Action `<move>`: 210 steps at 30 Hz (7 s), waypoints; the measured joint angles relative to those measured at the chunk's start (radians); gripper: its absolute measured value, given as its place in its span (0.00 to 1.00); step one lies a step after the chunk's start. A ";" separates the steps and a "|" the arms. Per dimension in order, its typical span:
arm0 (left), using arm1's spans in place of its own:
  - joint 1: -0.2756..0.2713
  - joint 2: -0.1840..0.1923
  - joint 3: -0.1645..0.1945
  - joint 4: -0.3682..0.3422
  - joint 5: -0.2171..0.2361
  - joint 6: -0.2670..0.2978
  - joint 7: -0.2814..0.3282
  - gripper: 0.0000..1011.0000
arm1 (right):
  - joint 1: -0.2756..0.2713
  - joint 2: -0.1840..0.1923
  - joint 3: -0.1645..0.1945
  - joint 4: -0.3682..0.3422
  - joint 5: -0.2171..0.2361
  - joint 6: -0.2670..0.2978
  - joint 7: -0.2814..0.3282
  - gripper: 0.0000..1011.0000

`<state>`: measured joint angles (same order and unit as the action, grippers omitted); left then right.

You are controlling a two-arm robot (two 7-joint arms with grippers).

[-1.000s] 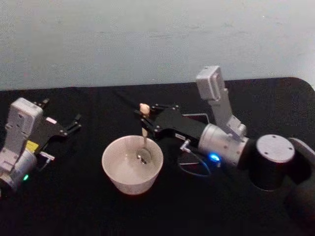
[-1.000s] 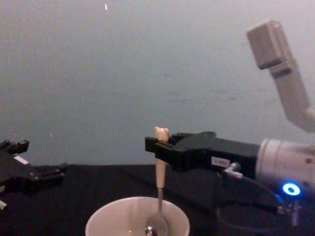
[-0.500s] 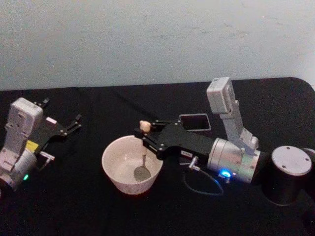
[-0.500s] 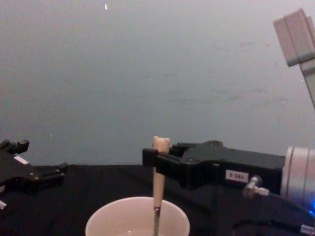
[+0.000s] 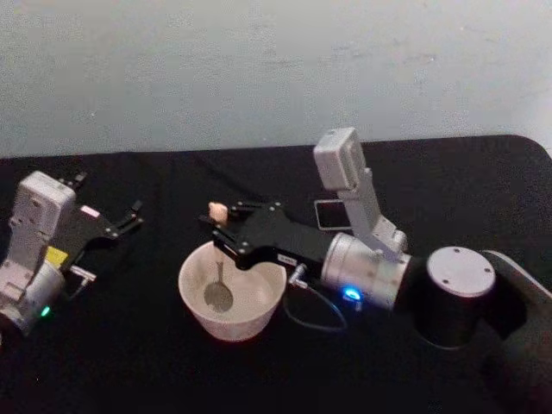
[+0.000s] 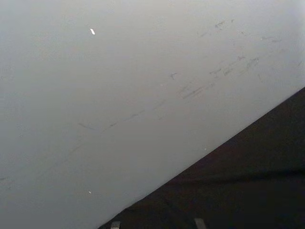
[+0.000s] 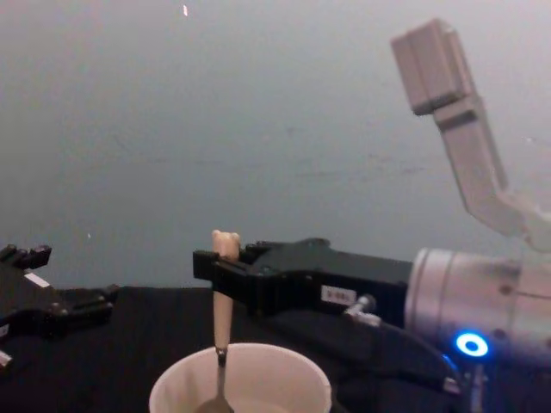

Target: Pick up the stirring spoon with one hand, stir inside the cup, then place it back in its original position.

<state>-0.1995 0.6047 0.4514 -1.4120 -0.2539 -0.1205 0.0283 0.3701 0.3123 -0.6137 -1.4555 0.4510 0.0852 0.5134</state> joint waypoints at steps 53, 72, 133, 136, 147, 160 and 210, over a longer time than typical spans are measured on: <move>0.000 0.000 0.000 0.000 0.000 0.000 0.000 0.99 | -0.055 0.041 0.010 -0.068 -0.008 -0.021 0.027 0.22; 0.000 0.000 0.000 0.000 0.000 0.000 0.000 0.99 | 0.046 -0.083 0.025 0.113 -0.068 -0.054 -0.051 0.22; 0.000 0.000 0.000 0.000 0.000 0.000 0.000 0.99 | 0.055 -0.049 0.037 0.129 -0.072 -0.022 -0.033 0.22; 0.000 0.000 0.000 0.000 0.000 0.000 0.000 0.99 | 0.037 -0.026 0.045 0.101 -0.071 -0.018 -0.019 0.22; 0.000 0.000 0.000 0.000 0.000 0.000 0.000 0.99 | -0.032 0.056 0.055 -0.035 -0.021 -0.004 0.040 0.22; 0.000 0.000 0.000 0.000 0.000 0.000 0.000 0.99 | -0.026 0.042 0.093 -0.091 0.028 0.022 -0.031 0.22; 0.000 0.000 0.000 0.000 0.000 0.000 0.000 0.99 | -0.101 0.201 0.256 -0.158 0.206 0.044 -0.152 0.22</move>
<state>-0.1995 0.6047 0.4514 -1.4120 -0.2539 -0.1205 0.0283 0.2689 0.5131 -0.3576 -1.6135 0.6573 0.1288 0.3615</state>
